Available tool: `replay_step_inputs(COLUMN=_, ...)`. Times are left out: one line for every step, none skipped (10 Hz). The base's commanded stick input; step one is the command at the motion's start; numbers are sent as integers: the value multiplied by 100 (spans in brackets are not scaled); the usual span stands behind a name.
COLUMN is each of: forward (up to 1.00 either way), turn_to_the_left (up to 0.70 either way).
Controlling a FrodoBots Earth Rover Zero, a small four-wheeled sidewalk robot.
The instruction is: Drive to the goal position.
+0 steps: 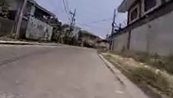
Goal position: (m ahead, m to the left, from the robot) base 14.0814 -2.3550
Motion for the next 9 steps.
replay_step_inputs(forward=100, turn_to_the_left=-3)
replay_step_inputs(forward=100, turn_to_the_left=-2)
replay_step_inputs(forward=100, turn_to_the_left=-28)
replay_step_inputs(forward=100, turn_to_the_left=-32)
replay_step_inputs(forward=100, turn_to_the_left=-23)
replay_step_inputs(forward=100, turn_to_the_left=-4)
replay_step_inputs(forward=100, turn_to_the_left=0)
replay_step_inputs(forward=100, turn_to_the_left=0)
replay_step_inputs(forward=100, turn_to_the_left=0)
